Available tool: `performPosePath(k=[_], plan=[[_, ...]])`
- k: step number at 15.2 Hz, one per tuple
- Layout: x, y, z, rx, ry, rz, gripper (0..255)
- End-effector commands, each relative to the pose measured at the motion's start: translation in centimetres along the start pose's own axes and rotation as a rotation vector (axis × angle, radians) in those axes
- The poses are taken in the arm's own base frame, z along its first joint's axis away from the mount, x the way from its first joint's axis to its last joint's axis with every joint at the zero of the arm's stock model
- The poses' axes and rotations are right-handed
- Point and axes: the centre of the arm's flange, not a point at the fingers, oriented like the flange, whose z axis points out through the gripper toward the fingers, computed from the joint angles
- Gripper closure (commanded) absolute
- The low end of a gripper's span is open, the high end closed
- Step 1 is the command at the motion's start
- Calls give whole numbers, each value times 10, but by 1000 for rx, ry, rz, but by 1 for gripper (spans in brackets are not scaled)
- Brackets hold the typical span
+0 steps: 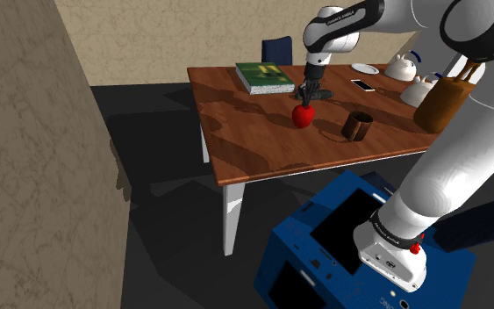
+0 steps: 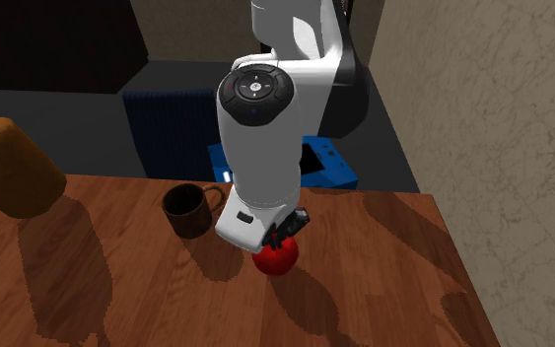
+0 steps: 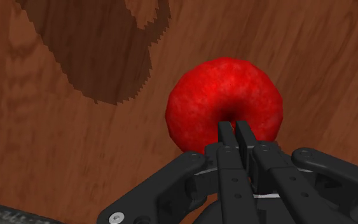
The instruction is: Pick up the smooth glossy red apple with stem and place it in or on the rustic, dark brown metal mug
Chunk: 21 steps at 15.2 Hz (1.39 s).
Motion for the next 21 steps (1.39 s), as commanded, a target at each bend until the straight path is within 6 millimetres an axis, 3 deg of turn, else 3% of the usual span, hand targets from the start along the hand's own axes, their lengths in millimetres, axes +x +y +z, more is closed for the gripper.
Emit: performPosePath(k=[1,21], plan=[[-1,-1,-10,0,0,0,255],[-10,-9,-115,0,0,0,255]])
